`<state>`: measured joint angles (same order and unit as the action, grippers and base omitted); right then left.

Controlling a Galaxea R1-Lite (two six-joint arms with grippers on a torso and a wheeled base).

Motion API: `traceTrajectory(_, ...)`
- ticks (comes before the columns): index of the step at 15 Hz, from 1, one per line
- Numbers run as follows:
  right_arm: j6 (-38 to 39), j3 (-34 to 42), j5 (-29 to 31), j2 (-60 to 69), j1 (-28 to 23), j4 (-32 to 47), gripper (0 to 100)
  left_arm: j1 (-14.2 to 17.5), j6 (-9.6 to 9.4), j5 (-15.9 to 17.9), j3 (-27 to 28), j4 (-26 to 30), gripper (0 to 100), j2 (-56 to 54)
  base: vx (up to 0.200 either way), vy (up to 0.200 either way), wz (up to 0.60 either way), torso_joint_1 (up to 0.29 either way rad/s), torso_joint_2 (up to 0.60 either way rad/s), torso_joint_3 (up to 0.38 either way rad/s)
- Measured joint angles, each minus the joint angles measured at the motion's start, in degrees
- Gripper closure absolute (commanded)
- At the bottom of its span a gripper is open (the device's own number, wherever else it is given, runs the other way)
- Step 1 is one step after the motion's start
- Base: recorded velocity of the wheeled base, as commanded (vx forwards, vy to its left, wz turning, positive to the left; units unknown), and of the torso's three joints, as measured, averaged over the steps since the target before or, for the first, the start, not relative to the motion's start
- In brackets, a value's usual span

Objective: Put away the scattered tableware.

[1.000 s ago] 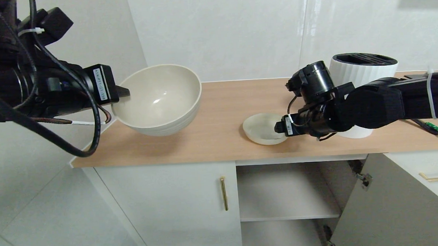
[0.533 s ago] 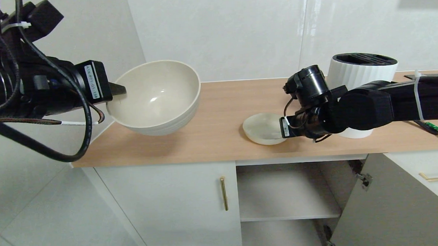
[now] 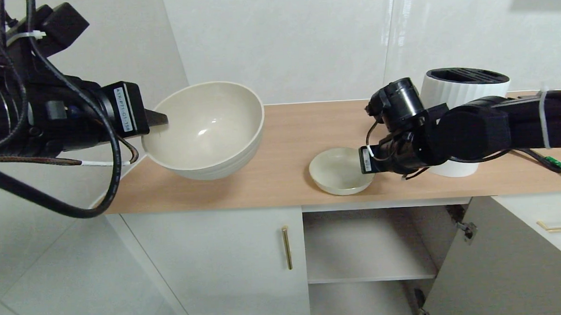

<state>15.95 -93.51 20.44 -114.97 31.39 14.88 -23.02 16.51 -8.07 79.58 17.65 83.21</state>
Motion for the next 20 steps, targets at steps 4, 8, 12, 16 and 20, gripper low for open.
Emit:
traceTrajectory(4,1.5,2.5,-2.7,11.3,1.7,6.2,100,-0.3,0.46,0.1,-2.2,-2.1,100,-0.1,0.000,0.000,0.00,0.000,0.00,0.000)
traceTrajectory(8,7.5,14.9,-2.4,22.6,9.0,8.2,100,-3.0,0.02,0.1,-9.4,-9.8,100,-2.5,0.000,0.000,0.00,0.000,0.00,0.000)
traceTrajectory(12,13.2,27.3,0.4,30.0,13.8,5.1,100,-7.5,0.35,-0.1,-14.7,-10.3,100,-5.2,0.000,0.000,0.00,0.000,0.00,0.000)
traceTrajectory(16,14.9,33.5,3.7,34.2,18.0,4.2,100,-8.1,0.29,0.0,-16.6,-10.5,100,-4.8,0.000,0.000,0.00,-0.042,0.12,0.083)
traceTrajectory(20,15.0,36.9,4.8,32.6,18.4,4.3,100,-8.1,0.07,0.1,-16.8,-10.5,100,-3.9,0.000,0.000,0.00,-0.135,0.42,0.290)
